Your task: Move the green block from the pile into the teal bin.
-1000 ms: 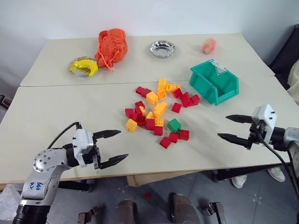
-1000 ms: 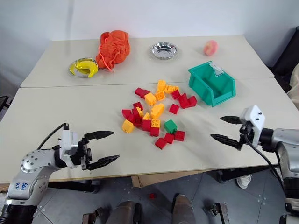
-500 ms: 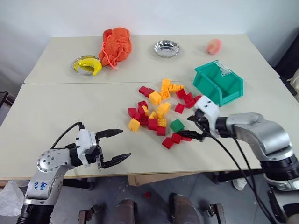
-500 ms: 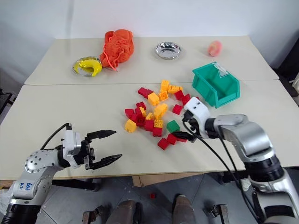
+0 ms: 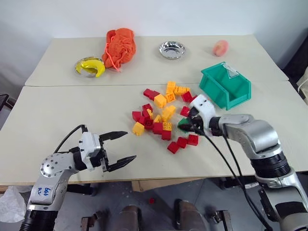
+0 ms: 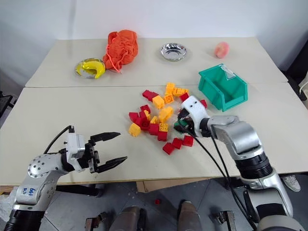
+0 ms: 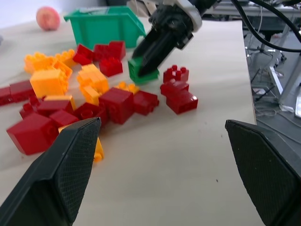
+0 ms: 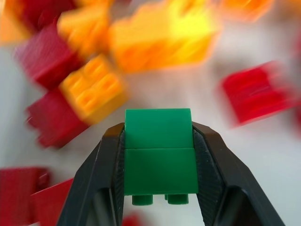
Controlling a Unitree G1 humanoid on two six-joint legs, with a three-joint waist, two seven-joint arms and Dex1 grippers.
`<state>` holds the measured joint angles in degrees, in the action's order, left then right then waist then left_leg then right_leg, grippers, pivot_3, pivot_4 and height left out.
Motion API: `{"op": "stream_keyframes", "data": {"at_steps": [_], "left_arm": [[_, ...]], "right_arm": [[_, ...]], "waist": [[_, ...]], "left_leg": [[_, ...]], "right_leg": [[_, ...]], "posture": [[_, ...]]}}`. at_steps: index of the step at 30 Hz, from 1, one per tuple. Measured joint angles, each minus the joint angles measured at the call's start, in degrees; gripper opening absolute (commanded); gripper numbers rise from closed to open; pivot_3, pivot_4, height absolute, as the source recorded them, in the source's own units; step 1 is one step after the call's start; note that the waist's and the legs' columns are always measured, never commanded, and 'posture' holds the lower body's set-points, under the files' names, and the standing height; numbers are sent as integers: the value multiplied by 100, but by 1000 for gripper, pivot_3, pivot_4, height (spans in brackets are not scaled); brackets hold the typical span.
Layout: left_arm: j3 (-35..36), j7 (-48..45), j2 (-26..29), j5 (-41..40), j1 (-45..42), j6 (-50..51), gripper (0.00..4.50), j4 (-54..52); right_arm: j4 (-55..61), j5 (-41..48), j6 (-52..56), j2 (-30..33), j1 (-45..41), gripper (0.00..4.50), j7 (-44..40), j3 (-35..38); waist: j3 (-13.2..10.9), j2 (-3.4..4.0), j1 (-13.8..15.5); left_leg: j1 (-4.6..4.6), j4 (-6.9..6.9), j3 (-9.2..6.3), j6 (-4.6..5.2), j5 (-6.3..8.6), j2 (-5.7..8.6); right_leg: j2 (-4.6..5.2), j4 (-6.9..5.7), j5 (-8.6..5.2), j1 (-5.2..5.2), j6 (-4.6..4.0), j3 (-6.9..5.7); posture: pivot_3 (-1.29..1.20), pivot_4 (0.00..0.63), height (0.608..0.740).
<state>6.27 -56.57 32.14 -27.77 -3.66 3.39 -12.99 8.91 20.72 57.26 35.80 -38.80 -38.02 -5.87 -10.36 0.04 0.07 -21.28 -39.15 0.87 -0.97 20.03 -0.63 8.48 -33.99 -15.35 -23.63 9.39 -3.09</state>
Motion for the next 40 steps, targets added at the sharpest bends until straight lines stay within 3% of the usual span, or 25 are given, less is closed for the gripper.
{"op": "stream_keyframes", "data": {"at_steps": [3,7,15,21,23,24,29,34,37,40], "left_arm": [[-73,168,-230,-1,-217,51,4500,10],[-171,679,-833,0,-769,117,4500,71],[-339,1052,-1302,112,-1262,110,4500,494],[-337,938,-1161,117,-1234,90,4500,503],[-273,926,-1054,118,-1152,89,4500,504],[-248,923,-1012,118,-1117,89,4500,507],[-30,891,-634,223,-779,-18,4500,554],[247,958,-385,429,-392,-238,4500,618],[450,1092,-168,678,-2,-381,4500,665],[699,1248,-134,792,259,-500,4500,733]], "right_arm": [[-95,88,-476,38,59,1512,-93,466],[-1166,-172,-1334,142,-402,1512,302,1125],[-3549,-1011,-3062,323,-1305,1512,658,1260],[-4248,-1130,-3919,248,-1348,3435,645,1294],[-4262,-1124,-4274,243,-1282,4262,618,1335],[-4263,-1120,-4446,243,-1225,4434,610,1367],[-4048,-1018,-5201,318,-375,4472,51,1504],[-2708,-15,-5332,326,928,4472,-1416,1711],[-1867,236,-5869,400,2130,4472,-2034,1889],[-1792,245,-6296,364,3014,4472,-2370,1906]], "waist": [[0,0,-15],[0,-1,-2],[0,-1,-84],[0,0,-117],[0,0,-133],[0,0,-131],[0,0,-121],[-1,1,-122],[1,-1,-66],[0,-1,3]], "left_leg": [[1,0,2,0,0,-2],[1,-7,6,1,-1,2],[6,5,19,1,-1,-3],[4,4,20,1,-2,-4],[4,4,19,1,-1,-4],[4,4,17,1,-1,-4],[4,4,17,1,-1,-4],[8,2,19,1,-1,-6],[15,7,16,-1,2,-7],[13,-5,24,7,5,-3]], "right_leg": [[-1,-1,0,0,0,0],[1,0,6,3,6,2],[-1,9,6,1,6,2],[0,10,6,1,7,2],[0,11,6,1,7,2],[0,11,6,2,7,1],[0,14,7,3,7,0],[0,12,7,6,8,1],[-2,17,7,13,8,-3],[3,18,12,16,12,-1]], "posture": [[0,150,740],[0,150,740],[0,150,740],[0,150,740],[0,150,740],[0,150,740],[0,150,740],[0,150,740],[0,150,740],[0,150,740]]}}
